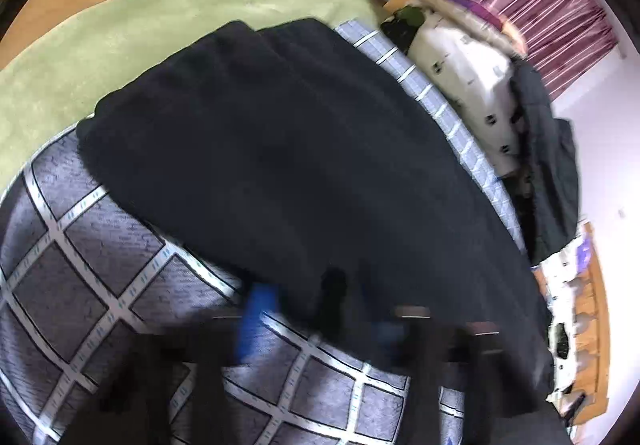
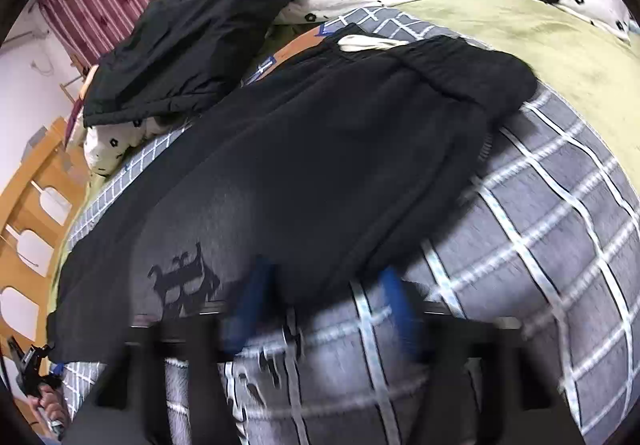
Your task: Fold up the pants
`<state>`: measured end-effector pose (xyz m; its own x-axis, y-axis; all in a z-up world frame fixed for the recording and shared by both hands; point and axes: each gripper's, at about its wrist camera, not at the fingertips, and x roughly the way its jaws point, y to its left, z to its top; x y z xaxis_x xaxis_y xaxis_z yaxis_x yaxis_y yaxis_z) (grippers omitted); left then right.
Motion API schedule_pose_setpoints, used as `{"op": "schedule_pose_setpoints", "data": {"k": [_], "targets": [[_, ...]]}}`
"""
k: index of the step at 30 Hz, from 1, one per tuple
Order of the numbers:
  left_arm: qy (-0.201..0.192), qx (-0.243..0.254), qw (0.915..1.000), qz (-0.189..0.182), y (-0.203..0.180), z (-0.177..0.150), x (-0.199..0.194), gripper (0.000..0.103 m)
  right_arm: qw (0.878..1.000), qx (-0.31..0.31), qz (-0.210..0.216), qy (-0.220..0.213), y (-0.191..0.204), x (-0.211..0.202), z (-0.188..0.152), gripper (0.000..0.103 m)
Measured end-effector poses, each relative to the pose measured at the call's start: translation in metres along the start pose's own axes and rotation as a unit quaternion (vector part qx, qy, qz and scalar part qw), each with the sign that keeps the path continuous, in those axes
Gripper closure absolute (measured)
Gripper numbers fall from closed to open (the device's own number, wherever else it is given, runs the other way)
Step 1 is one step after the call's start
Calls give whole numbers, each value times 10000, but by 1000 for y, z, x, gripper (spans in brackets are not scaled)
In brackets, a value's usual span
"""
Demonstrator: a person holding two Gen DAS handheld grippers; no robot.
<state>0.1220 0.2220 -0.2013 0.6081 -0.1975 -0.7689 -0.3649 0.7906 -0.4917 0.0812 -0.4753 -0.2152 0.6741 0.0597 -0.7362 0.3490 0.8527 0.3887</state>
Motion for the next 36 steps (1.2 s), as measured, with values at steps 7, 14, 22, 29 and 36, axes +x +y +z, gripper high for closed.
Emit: {"op": "schedule_pose_setpoints", "data": {"k": [7,14,22,29,36], "targets": [[-802,744,9925,-545,-43,33,-46,94,9947,-654,109,-781,48,-45,42,82],[-1204,1241,9844,-312,-109,101,-33,94,9912,-641,480,-1053,77,-50,109,83],[-1281,1717,9757,449,-141,143,54,92,9887,-1140,176,-960,121,19,163,81],[-1166,1709,9733,993,-137,150,93,34,9895,-1282,-355,-568,130,96,190,70],[-1294,1751,9719,899,-123,124,35,23,9892,-1191,-244,-823,127,41,170,38]]}}
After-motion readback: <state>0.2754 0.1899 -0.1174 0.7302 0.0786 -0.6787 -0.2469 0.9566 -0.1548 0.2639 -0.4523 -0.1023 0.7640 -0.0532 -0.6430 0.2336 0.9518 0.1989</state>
